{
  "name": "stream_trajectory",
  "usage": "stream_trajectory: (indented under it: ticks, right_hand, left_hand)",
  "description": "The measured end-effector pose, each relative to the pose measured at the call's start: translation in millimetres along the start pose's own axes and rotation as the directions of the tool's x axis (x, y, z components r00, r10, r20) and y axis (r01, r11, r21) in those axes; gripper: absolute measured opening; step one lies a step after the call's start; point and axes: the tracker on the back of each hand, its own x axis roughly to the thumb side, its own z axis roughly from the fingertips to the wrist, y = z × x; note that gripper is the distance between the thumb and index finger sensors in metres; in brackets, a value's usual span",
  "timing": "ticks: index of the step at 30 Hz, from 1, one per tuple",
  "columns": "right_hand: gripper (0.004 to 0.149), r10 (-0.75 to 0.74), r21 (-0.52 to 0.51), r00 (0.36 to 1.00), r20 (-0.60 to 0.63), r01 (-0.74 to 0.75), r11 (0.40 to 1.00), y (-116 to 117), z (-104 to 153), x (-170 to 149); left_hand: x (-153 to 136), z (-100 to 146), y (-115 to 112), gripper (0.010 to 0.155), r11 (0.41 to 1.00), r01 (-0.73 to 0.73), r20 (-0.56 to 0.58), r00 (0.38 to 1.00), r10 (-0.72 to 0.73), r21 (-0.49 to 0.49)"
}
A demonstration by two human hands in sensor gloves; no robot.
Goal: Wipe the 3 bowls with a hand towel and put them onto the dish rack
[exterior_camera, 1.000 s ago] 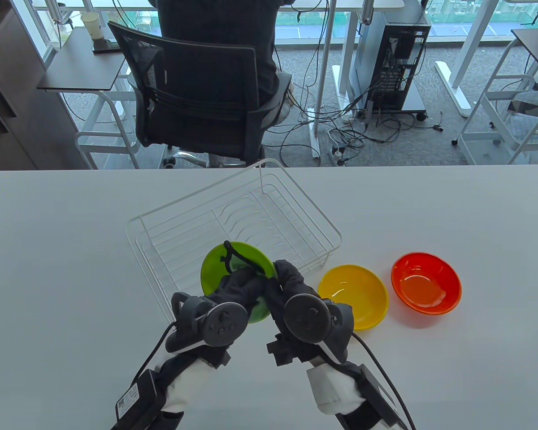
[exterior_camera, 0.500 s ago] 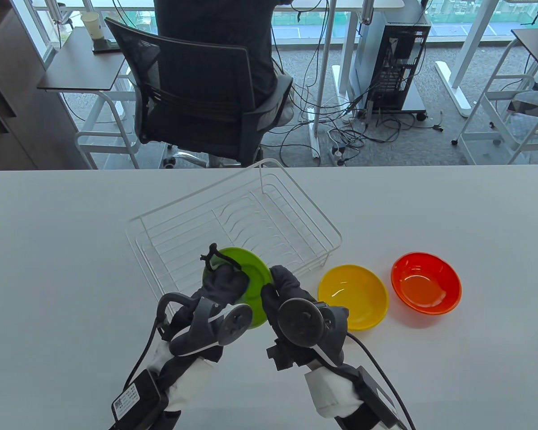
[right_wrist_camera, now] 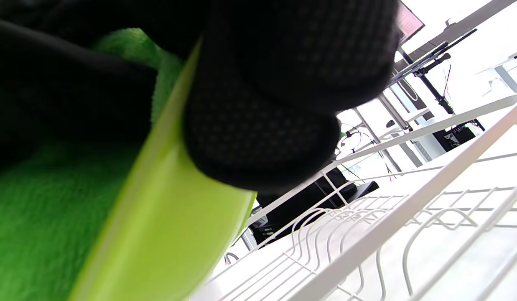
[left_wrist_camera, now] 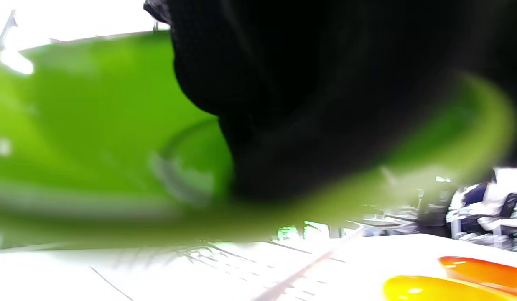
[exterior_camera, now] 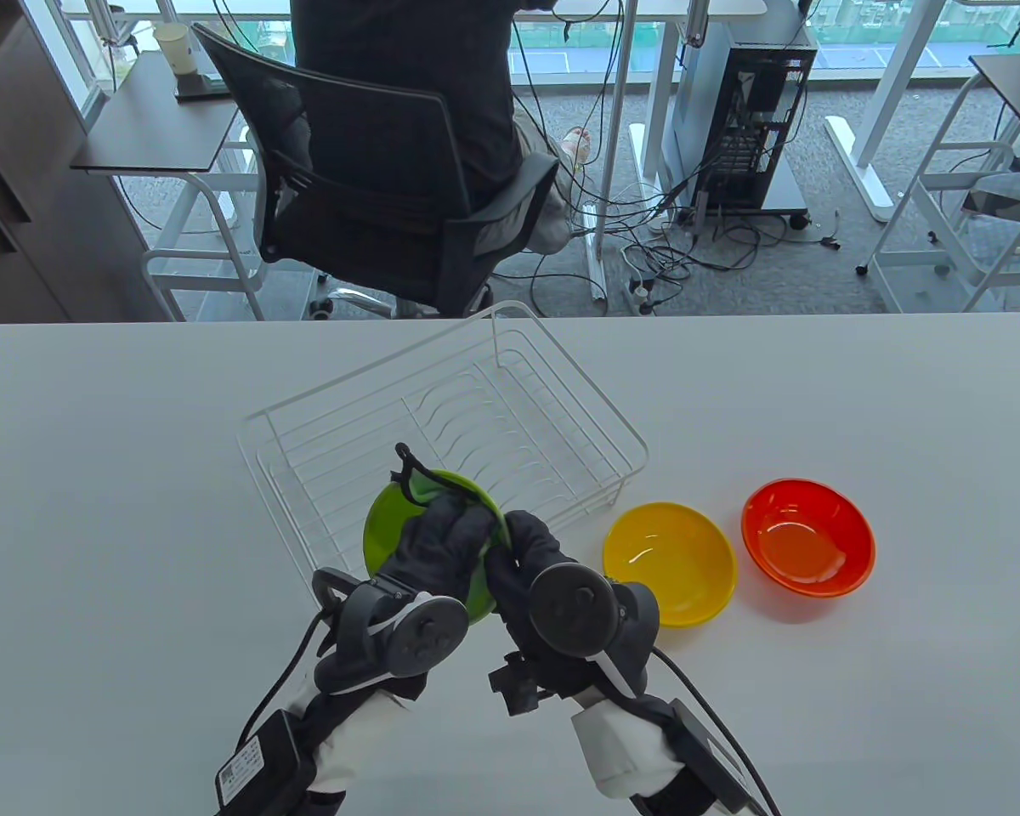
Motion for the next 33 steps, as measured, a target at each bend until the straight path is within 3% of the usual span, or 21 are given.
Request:
stream_trajectory:
  ticks: [3, 5, 7, 10, 13, 16, 25, 33]
  right_hand:
    - [0.052, -0.012, -0.025, 1.0, -0.024, 0.011, 1.0, -6.3, -3.3, -7.3]
    - [0.051, -0.006, -0.033, 0.999, -0.032, 0.005, 0.999, -8.0, -5.0, -11.3]
    - [0.051, -0.001, -0.04, 0.999, -0.042, -0.001, 0.999, -8.5, -6.1, -14.6]
    - [0.051, 0.002, -0.052, 0.999, -0.049, -0.004, 0.999, -10.0, -7.5, -16.6]
    - [0.051, 0.026, -0.07, 0.999, -0.045, -0.029, 0.997, -12.7, -8.4, -16.5]
    - [0.051, 0.045, -0.082, 0.998, -0.045, -0.049, 0.995, -13.7, -9.1, -17.6]
    - [0.051, 0.075, -0.098, 0.995, -0.072, -0.082, 0.992, -17.1, -12.6, -24.7]
    - [0.051, 0.102, -0.108, 0.984, -0.147, -0.118, 0.987, -22.1, -19.3, -40.4]
  left_hand:
    - [-0.3, 0.7, -5.3, 0.057, 0.989, -0.119, 0.062, 0.99, 0.124, -0.085]
    - [0.9, 1.5, -9.6, 0.072, 0.972, -0.167, 0.085, 0.98, 0.183, -0.165]
    - [4.0, 1.7, -13.1, 0.079, 0.967, -0.139, 0.077, 0.984, 0.158, -0.213]
    - [11.2, 3.1, -17.3, 0.078, 0.969, 0.104, 0.122, 0.989, -0.078, -0.225]
    - [19.7, 6.1, -23.8, 0.074, 0.9, 0.382, 0.17, 0.921, -0.351, -0.21]
    - [21.0, 6.7, -27.1, 0.072, 0.845, 0.488, 0.176, 0.871, -0.458, -0.22]
    - [0.4, 7.0, -16.1, 0.057, 0.918, 0.362, 0.11, 0.931, -0.347, -0.163]
    - [-54.0, 17.4, 9.9, 0.056, 0.997, 0.062, -0.111, 0.992, -0.057, 0.043]
